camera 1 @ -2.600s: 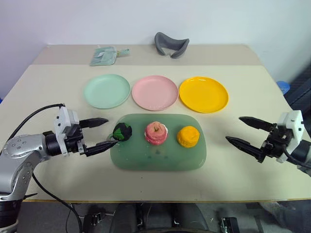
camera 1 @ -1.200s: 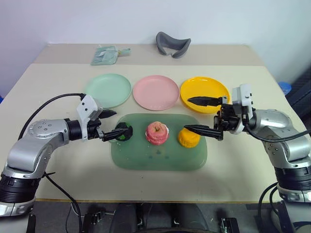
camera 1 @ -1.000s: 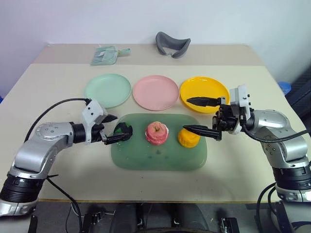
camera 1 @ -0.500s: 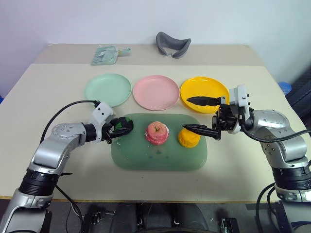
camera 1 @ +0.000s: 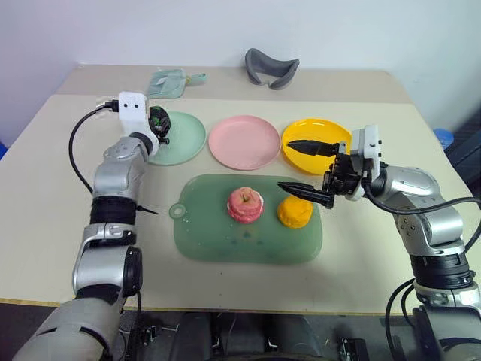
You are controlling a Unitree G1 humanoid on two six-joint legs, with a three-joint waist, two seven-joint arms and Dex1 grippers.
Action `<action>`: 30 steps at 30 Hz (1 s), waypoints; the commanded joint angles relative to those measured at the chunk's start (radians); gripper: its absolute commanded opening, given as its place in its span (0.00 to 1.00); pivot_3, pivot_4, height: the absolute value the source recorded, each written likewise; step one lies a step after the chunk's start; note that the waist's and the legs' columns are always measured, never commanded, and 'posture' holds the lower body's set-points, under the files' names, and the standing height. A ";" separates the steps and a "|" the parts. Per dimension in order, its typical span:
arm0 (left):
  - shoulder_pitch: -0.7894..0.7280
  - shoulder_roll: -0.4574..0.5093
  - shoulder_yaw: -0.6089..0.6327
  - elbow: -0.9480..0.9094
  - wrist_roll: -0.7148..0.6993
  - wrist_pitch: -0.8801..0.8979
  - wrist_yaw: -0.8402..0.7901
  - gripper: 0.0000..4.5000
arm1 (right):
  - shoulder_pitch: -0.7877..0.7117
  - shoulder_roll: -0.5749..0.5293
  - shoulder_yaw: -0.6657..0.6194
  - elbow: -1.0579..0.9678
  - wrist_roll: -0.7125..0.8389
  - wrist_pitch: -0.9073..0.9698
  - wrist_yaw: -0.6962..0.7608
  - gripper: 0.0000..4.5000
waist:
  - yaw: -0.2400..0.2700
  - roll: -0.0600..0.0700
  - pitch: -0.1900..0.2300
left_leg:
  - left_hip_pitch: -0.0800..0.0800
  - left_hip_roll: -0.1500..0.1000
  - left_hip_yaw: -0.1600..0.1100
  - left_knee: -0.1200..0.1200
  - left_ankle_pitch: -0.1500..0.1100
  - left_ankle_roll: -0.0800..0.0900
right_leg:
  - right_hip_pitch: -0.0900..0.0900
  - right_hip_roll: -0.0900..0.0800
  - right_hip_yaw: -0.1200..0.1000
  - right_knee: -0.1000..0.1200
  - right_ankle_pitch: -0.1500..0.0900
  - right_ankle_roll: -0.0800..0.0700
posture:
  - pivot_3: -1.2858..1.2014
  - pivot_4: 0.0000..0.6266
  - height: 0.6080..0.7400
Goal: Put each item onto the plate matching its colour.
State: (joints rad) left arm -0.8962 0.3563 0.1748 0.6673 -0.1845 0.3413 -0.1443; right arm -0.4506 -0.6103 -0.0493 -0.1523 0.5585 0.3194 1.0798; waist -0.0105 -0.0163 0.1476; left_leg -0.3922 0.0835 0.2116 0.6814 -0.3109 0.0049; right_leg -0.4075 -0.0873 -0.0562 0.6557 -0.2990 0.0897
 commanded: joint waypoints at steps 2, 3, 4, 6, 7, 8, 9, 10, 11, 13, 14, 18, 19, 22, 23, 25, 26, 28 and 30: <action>-0.060 -0.014 0.009 0.126 0.031 -0.114 0.026 0.93 | -0.020 0.004 -0.012 -0.011 -0.007 -0.019 -0.011 1.00 | -0.001 -0.001 0.000 | 0.000 0.000 0.000 0.000 0.000 0.000 | 0.000 0.000 0.000 0.000 0.000 0.000 | 0.52 0.24 1.00; -0.064 -0.020 0.013 0.136 0.026 -0.122 0.023 0.99 | -0.017 0.004 -0.013 -0.014 -0.008 -0.019 -0.014 1.00 | -0.002 -0.001 0.001 | 0.000 0.000 0.000 0.000 0.000 0.000 | 0.000 0.000 0.000 0.000 0.000 0.000 | 0.52 0.24 1.00; -0.065 -0.027 0.020 0.138 0.016 -0.128 0.016 0.99 | -0.015 0.004 -0.014 -0.017 -0.009 -0.018 -0.016 1.00 | -0.002 -0.001 0.001 | 0.000 0.000 0.000 0.000 0.000 0.000 | 0.000 0.000 0.000 0.000 0.000 0.000 | 0.52 0.24 1.00; -0.036 -0.031 0.039 0.080 -0.011 -0.135 -0.002 0.99 | -0.009 0.002 -0.016 -0.026 -0.004 -0.010 -0.023 1.00 | -0.002 -0.001 0.001 | 0.000 0.000 0.000 0.000 0.000 0.000 | 0.000 0.000 0.000 0.000 0.000 0.000 | 0.52 0.24 1.00; -0.014 -0.028 0.043 0.038 -0.025 -0.131 -0.028 0.99 | -0.005 0.001 -0.017 -0.033 -0.002 -0.005 -0.026 1.00 | -0.002 -0.001 0.001 | 0.000 0.000 0.000 0.000 0.000 0.000 | 0.000 0.000 0.000 0.000 0.000 0.000 | 0.52 0.24 1.00; 0.019 -0.026 0.051 -0.033 -0.061 -0.105 -0.077 0.99 | -0.001 -0.001 -0.017 -0.039 0.000 0.000 -0.029 1.00 | -0.003 -0.001 0.001 | 0.000 0.000 0.000 0.000 0.000 0.000 | 0.000 0.000 0.000 0.000 0.000 0.000 | 0.52 0.24 1.00; 0.052 -0.021 0.052 -0.099 -0.087 -0.081 -0.121 0.99 | 0.002 -0.001 -0.015 -0.044 0.001 0.003 -0.031 1.00 | -0.003 -0.001 0.001 | 0.000 0.000 0.000 0.000 0.000 0.000 | 0.000 0.000 0.000 0.000 0.000 0.000 | 0.52 0.24 1.00; 0.100 -0.004 0.039 -0.183 -0.109 -0.057 -0.186 0.99 | 0.007 -0.002 -0.015 -0.050 0.004 0.009 -0.033 1.00 | -0.006 -0.001 0.001 | 0.000 0.000 0.000 0.000 0.000 0.000 | -0.001 0.000 0.000 0.000 0.000 0.000 | 0.52 0.24 1.00; 0.145 0.014 0.022 -0.259 -0.122 -0.039 -0.245 0.99 | 0.011 -0.002 -0.014 -0.055 0.007 0.013 -0.035 1.00 | -0.008 -0.001 0.001 | 0.000 0.000 0.000 0.000 0.000 0.000 | -0.001 0.000 0.000 0.000 0.000 0.000 | 0.52 0.24 1.00; 0.242 0.053 -0.009 -0.427 -0.161 -0.010 -0.360 0.99 | 0.018 0.001 -0.013 -0.065 0.014 0.021 -0.039 1.00 | -0.011 -0.001 0.001 | 0.000 0.001 0.000 0.000 0.000 0.000 | -0.002 0.000 0.000 0.001 0.000 0.000 | 0.52 0.24 1.00; 0.280 0.065 -0.015 -0.499 -0.204 0.022 -0.418 0.99 | 0.021 0.002 -0.012 -0.068 0.016 0.024 -0.039 1.00 | -0.009 0.000 0.001 | 0.000 0.001 0.000 0.000 0.000 -0.001 | -0.002 0.000 0.000 0.002 0.000 0.000 | 0.52 0.24 1.00; 0.409 0.176 -0.138 -0.744 -0.281 0.092 -0.698 0.99 | 0.043 0.000 -0.021 -0.098 0.036 0.055 -0.047 1.00 | 0.005 -0.001 0.001 | 0.000 0.000 0.000 0.001 0.000 -0.001 | -0.001 -0.001 0.000 0.003 0.000 0.000 | 0.52 0.24 1.00; 0.421 0.199 -0.166 -0.776 -0.293 0.112 -0.748 0.99 | 0.058 -0.007 -0.030 -0.111 0.043 0.064 -0.050 1.00 | 0.006 -0.001 0.001 | -0.001 0.000 0.000 0.002 0.000 -0.001 | -0.001 -0.001 0.000 0.003 0.000 0.000 | 0.52 0.24 1.00; 0.407 0.244 -0.238 -0.795 -0.303 0.136 -0.874 0.99 | 0.151 -0.047 -0.074 -0.156 0.055 0.080 -0.046 1.00 | 0.016 -0.001 0.001 | 0.000 0.000 0.000 0.002 0.000 -0.001 | 0.000 -0.001 0.000 0.003 0.000 0.000 | 0.52 0.24 1.00; 0.398 0.255 -0.260 -0.787 -0.294 0.132 -0.908 0.99 | 0.186 -0.058 -0.090 -0.172 0.059 0.082 -0.048 1.00 | 0.019 -0.001 0.001 | 0.000 0.000 -0.001 0.002 0.000 -0.001 | 0.000 -0.001 0.000 0.003 0.000 0.000 | 0.52 0.24 1.00; 0.369 0.261 -0.302 -0.753 -0.262 0.108 -0.957 0.99 | 0.268 -0.083 -0.132 -0.213 0.067 0.087 -0.054 1.00 | 0.024 -0.001 0.001 | 0.000 0.000 -0.001 0.002 0.000 -0.001 | 0.000 -0.001 0.000 0.003 0.000 0.000 | 0.52 0.24 1.00; 0.351 0.260 -0.321 -0.733 -0.248 0.095 -0.979 0.99 | 0.313 -0.096 -0.157 -0.237 0.069 0.090 -0.060 1.00 | 0.023 -0.001 0.001 | 0.000 0.000 -0.001 0.002 0.000 -0.001 | 0.000 -0.001 0.000 0.003 0.000 0.000 | 0.52 0.24 1.00; 0.322 0.251 -0.341 -0.695 -0.231 0.074 -1.009 0.99 | 0.387 -0.116 -0.202 -0.279 0.073 0.097 -0.078 1.00 | 0.023 -0.001 0.001 | 0.000 0.000 -0.001 0.002 0.000 -0.001 | 0.000 -0.001 0.000 0.003 0.000 0.000 | 0.52 0.24 1.00; 0.293 0.237 -0.356 -0.657 -0.218 0.060 -1.032 0.99 | 0.469 -0.131 -0.261 -0.324 0.085 0.111 -0.098 1.00 | 0.022 -0.001 0.001 | 0.000 0.000 -0.001 0.002 0.000 0.000 | 0.000 0.000 0.000 0.003 0.000 0.000 | 0.52 0.24 1.00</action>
State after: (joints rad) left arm -0.5807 0.5945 -0.1808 0.0040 -0.4131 0.4318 -1.1544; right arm -0.0005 -0.7285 -0.2506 -0.4192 0.6146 0.4256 0.9971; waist 0.0116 -0.0170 0.1489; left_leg -0.3924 0.0834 0.2102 0.6836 -0.3108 0.0044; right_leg -0.4077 -0.0877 -0.0564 0.6587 -0.2993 0.0894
